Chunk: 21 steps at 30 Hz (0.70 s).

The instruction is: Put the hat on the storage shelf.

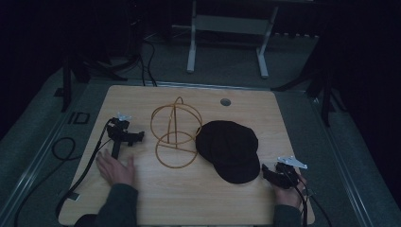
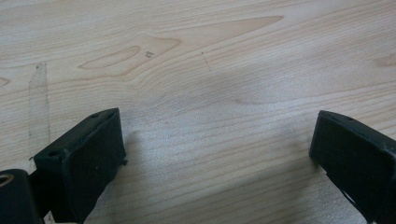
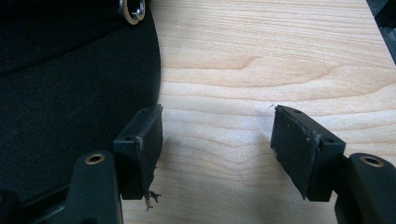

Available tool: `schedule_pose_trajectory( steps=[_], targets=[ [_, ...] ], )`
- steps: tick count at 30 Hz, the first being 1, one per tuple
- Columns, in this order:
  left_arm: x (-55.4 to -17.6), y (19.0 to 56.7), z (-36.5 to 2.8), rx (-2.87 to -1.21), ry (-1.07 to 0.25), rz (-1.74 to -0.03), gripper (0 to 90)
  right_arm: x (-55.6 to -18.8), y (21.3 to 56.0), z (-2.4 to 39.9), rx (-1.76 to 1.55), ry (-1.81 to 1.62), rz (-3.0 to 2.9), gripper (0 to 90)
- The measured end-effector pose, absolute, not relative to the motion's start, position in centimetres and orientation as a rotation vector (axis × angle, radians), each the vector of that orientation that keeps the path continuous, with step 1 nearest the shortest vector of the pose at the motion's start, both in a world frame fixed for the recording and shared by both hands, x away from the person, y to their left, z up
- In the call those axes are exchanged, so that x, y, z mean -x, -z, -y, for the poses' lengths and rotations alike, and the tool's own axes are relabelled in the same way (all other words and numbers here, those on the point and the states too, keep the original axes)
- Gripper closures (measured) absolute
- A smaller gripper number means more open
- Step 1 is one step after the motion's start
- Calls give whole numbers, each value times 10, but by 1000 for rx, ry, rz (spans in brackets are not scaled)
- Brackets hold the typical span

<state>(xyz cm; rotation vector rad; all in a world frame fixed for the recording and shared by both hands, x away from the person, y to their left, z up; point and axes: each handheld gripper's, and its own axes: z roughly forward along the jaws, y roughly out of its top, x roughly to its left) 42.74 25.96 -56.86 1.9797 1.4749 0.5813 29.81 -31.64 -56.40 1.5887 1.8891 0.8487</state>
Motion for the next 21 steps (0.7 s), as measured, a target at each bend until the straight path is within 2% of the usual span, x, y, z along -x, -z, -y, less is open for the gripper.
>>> schedule_pose_trajectory(
  steps=[13, 21],
  targets=[
    [-429, 569, -259, -1975, -584, -1481, 25, -300, 564, 318, -1610, -832, -1884, 245],
    [-429, 569, -259, -1975, -584, -1480, 25, -300, 564, 318, -1611, -831, -1883, 244]
  ],
)
